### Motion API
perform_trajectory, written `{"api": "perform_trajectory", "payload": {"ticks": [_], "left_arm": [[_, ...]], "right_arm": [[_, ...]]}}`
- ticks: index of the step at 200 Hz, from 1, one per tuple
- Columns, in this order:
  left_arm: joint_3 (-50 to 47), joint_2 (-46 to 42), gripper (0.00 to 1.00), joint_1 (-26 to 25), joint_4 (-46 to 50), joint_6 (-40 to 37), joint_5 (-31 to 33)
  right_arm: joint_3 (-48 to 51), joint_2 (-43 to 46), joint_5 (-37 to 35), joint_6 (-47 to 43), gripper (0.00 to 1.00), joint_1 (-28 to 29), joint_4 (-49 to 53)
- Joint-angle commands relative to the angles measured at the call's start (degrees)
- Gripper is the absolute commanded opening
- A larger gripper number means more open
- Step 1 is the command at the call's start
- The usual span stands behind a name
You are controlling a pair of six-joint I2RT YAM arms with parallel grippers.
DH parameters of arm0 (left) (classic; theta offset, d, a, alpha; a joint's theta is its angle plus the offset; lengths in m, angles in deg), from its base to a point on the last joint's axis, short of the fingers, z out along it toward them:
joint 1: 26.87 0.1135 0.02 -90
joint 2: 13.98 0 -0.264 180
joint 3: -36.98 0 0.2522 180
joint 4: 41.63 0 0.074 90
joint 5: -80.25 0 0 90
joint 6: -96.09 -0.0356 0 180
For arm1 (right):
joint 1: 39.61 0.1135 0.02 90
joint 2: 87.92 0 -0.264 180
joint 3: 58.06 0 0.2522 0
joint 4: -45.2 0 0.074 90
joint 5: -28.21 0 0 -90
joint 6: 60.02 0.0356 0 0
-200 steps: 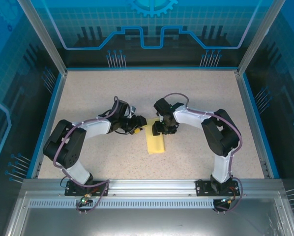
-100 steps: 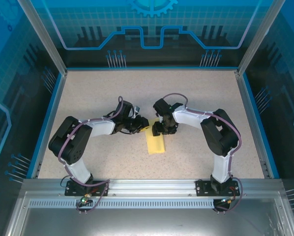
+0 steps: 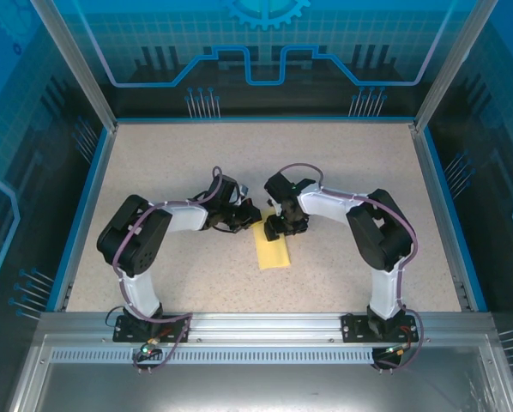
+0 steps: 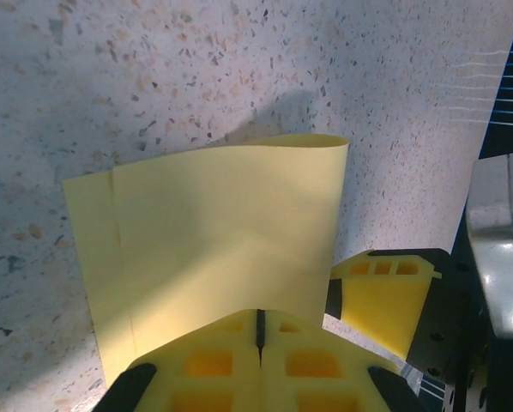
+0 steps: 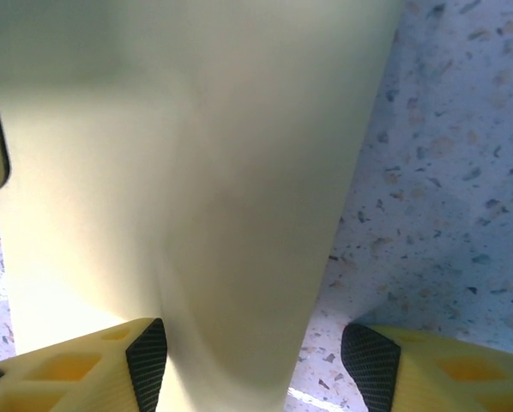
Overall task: Fold a paper plane with a square sheet of paper (pick it up from the middle)
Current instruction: Hold the square sheet of paper at the center of the table.
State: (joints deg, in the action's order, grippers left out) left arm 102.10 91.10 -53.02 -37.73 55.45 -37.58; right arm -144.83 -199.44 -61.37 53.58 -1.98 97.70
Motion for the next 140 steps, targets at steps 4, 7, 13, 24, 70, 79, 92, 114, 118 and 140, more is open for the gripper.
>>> {"api": "perform_trajectory", "payload": {"ticks": [4,7,13,24,70,79,92,114,118,140], "left_arm": [[1.6,0.7,0.03,-0.5,2.3,-1.8,1.7],[1.5,0.7,0.03,-0.5,2.3,-1.7,1.9],[1.3,0.4,0.03,-0.5,2.5,-1.6,2.7],[0.5,-0.3,0.01,-0.6,2.6,-0.9,5.0],[-2.2,-4.2,0.01,-0.5,1.9,-0.2,9.0],[-2.3,-5.0,0.01,-0.5,2.5,-0.4,9.6],[-2.4,-5.8,0.01,-0.5,3.5,-0.5,11.0],[-3.2,-7.2,0.01,-0.4,3.7,-0.1,13.2],[-3.3,-7.4,0.01,-0.5,3.9,-0.1,13.5],[-3.4,-8.1,0.01,-0.5,4.6,-0.3,14.6]], "right_arm": [[1.8,-6.5,-0.8,-3.2,0.67,1.3,-1.8],[1.9,-6.7,-0.9,-3.2,0.67,1.3,-1.9],[1.9,-6.8,-1.0,-3.2,0.68,1.5,-2.0],[1.8,-7.2,-1.5,-3.1,0.69,1.7,-2.0],[1.2,-9.3,-1.8,-2.0,0.7,2.2,-1.7],[1.0,-9.7,-1.9,-1.9,0.7,2.3,-1.8],[0.8,-10.2,-1.9,-1.6,0.69,2.4,-1.6],[0.5,-10.7,-2.2,-0.1,0.68,2.3,-1.1],[0.6,-10.9,-2.2,0.2,0.68,2.3,-1.1],[0.8,-11.4,-1.3,2.0,0.67,1.8,-1.1]]}}
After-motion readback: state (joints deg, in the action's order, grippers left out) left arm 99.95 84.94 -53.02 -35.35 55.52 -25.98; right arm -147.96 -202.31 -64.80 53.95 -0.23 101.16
